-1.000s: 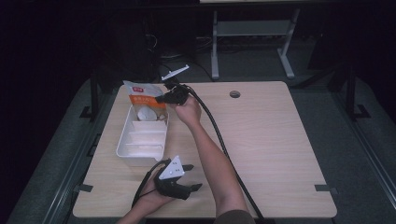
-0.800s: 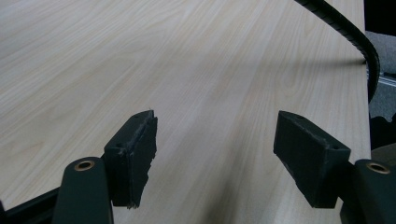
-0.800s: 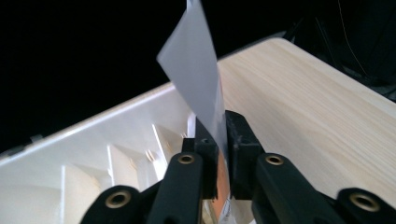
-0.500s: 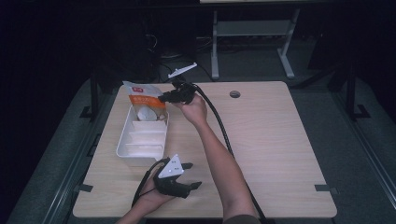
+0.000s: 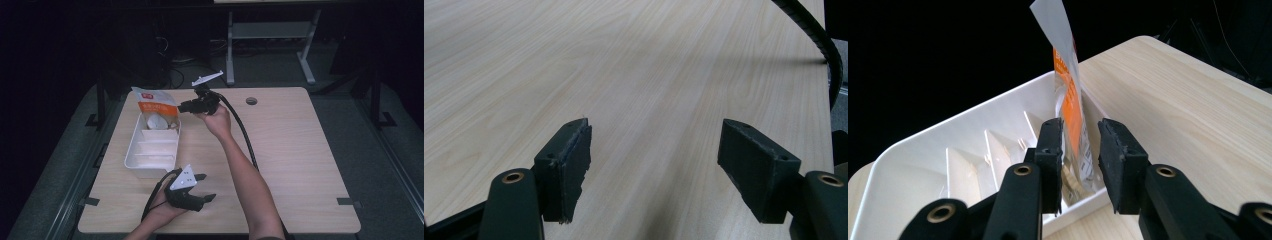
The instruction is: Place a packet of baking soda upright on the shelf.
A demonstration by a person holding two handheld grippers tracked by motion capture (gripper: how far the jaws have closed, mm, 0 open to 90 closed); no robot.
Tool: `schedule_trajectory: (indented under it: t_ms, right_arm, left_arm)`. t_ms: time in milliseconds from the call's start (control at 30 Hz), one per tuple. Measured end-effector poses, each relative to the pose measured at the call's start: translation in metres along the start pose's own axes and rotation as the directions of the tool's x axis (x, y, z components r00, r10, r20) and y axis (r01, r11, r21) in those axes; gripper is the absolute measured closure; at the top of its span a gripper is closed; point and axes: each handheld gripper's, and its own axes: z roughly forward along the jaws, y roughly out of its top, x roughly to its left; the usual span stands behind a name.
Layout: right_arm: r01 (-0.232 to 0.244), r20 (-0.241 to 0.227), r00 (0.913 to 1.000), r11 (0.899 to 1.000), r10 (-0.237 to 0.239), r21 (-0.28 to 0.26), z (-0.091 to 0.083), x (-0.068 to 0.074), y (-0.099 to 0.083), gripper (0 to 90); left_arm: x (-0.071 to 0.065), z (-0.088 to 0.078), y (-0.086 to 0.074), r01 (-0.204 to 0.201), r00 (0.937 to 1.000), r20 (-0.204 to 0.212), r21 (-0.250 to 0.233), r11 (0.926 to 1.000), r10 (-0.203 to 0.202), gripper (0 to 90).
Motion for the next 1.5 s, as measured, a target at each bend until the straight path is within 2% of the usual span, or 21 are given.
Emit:
schedule_trajectory:
  t_ms: [400,600,1500]
  right_arm:
    - [-0.017,0.006,0.9998,1.0,0.017,-0.017,-0.032,-0.002,-0.013,65.9]
    - [-0.023,0.012,0.9997,1.0,0.023,-0.021,-0.046,-0.004,-0.019,64.2]
    - [-0.041,0.014,0.9991,0.999,0.041,-0.006,-0.079,-0.005,-0.039,54.2]
  left_arm:
    - [0.0,0.002,0.0,-0.005,1.0,-0.005,0.006,1.0,0.005,29.0]
    - [0.001,0.002,0.002,-0.005,0.9997,-0.023,-0.006,1.0,0.005,28.9]
    - [0.002,0.003,0.0,-0.004,0.9996,-0.026,0.007,1.0,0.004,27.7]
